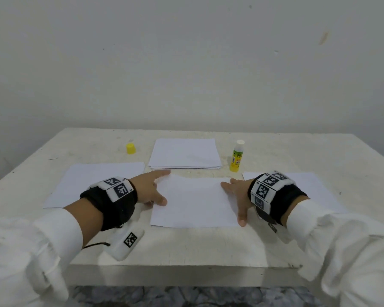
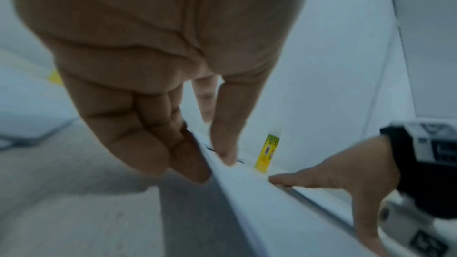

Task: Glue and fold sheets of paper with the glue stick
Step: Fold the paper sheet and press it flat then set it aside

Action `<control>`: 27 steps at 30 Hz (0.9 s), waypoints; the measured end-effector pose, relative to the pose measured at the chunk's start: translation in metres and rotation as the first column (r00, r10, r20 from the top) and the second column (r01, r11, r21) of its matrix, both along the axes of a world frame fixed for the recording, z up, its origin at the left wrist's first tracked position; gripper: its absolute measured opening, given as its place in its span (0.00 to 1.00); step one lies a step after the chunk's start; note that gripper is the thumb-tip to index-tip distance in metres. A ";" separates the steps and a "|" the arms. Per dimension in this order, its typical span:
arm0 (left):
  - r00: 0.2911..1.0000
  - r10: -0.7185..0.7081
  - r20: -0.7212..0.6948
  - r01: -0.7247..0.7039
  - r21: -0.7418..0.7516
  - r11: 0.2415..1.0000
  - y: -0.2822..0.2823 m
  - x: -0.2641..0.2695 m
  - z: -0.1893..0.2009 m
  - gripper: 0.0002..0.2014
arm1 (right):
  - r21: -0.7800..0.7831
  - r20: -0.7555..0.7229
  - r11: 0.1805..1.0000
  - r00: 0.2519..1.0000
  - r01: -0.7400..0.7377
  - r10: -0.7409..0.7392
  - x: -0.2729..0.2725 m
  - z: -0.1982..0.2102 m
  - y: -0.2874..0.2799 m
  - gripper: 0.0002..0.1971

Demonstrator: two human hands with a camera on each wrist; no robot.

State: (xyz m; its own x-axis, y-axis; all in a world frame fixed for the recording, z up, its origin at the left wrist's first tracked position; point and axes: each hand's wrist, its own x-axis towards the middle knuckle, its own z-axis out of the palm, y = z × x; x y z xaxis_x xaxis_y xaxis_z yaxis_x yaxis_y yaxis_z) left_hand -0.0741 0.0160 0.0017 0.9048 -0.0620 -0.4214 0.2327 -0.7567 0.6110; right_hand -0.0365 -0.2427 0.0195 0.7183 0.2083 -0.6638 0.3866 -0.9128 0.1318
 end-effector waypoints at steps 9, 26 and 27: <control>0.958 0.226 0.179 -0.184 -0.223 0.957 0.032 0.009 0.013 0.14 | 0.669 -0.067 0.635 0.882 0.386 -0.466 0.005 0.007 0.008 0.18; 0.998 -0.049 0.030 0.030 0.449 0.893 0.029 0.160 0.010 0.23 | 0.313 0.223 0.855 0.843 0.413 -0.489 0.148 -0.020 0.088 0.19; 0.998 -0.065 0.006 0.054 0.475 0.878 0.029 0.162 0.007 0.22 | 0.270 0.218 0.858 0.840 0.437 -0.497 0.162 -0.034 0.088 0.20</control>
State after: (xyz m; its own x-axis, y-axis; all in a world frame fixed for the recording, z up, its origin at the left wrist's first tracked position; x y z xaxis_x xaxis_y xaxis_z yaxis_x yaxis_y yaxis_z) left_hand 0.0877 0.0448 0.0090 0.9148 0.0865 -0.3946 0.1691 -0.9691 0.1797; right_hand 0.1253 -0.1546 -0.0141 0.9076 -0.0908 -0.4098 -0.1168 -0.9924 -0.0386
